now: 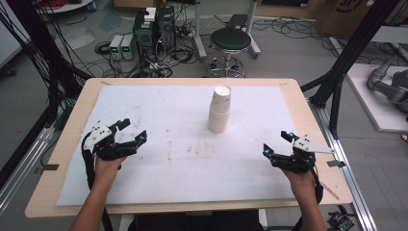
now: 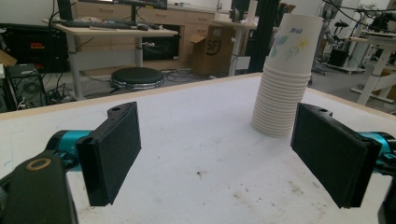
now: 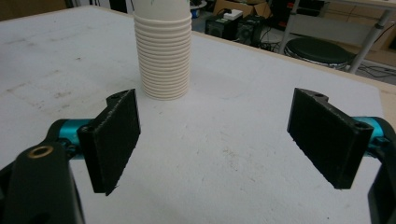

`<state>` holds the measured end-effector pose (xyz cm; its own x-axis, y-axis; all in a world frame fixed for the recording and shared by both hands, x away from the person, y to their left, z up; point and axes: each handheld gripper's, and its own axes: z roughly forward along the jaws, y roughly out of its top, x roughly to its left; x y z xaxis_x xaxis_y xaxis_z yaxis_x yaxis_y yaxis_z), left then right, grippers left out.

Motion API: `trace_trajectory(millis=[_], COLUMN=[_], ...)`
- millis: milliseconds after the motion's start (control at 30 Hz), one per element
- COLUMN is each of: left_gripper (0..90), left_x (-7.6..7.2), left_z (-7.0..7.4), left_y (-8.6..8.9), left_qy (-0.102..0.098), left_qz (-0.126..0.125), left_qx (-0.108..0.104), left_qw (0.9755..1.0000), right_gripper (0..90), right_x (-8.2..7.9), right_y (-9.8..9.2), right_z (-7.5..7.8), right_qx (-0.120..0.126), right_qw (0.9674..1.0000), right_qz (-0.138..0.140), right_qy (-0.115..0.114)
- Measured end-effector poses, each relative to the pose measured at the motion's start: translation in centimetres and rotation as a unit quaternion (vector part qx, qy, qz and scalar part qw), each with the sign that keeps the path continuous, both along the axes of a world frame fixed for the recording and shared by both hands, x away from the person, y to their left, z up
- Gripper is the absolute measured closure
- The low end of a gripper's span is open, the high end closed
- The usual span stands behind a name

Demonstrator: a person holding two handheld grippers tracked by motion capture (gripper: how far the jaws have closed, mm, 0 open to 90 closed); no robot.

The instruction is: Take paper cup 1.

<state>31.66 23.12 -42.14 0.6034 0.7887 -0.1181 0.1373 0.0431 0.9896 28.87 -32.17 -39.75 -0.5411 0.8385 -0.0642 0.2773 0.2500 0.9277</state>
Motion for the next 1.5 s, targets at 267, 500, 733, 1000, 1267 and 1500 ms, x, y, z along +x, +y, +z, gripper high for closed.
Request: trace_trajectory(millis=[267, 500, 733, 1000, 1267, 1500], left_gripper=[16.1, 16.0, 16.0, 17.0, 15.6, 15.6], left_x=[-0.1, -0.1, 0.2, 0.3, -0.4, -0.6], left_z=[0.0, 0.1, 0.0, -0.2, -0.2, -0.1], left_y=[0.0, -0.2, -0.5, -0.7, -0.9, -1.2], left_qy=[-0.003, -0.003, -0.001, 0.000, 0.016, 0.008], left_qz=[-0.001, -0.008, -0.018, -0.032, -0.039, -0.055], left_qx=[0.000, 0.003, 0.006, 0.022, 0.006, 0.011], left_qw=[1.0000, 1.0000, 0.9998, 0.9992, 0.9991, 0.9984], right_gripper=[17.5, 17.5, 17.5, 17.4, 17.4, 17.4], right_x=[-0.1, -0.2, -0.1, 0.1, 0.4, 1.5], right_y=[-0.1, 0.1, 0.3, 0.2, 1.0, 2.4], right_z=[0.1, 0.4, 0.6, 0.8, 1.3, 2.5], right_qx=[0.000, 0.006, 0.014, 0.033, 0.041, 0.034], right_qw=[1.0000, 1.0000, 0.9997, 0.9991, 0.9986, 0.9977], right_qz=[-0.001, 0.003, 0.019, 0.027, 0.030, 0.055], right_qy=[-0.002, -0.003, 0.000, 0.010, 0.015, 0.021])
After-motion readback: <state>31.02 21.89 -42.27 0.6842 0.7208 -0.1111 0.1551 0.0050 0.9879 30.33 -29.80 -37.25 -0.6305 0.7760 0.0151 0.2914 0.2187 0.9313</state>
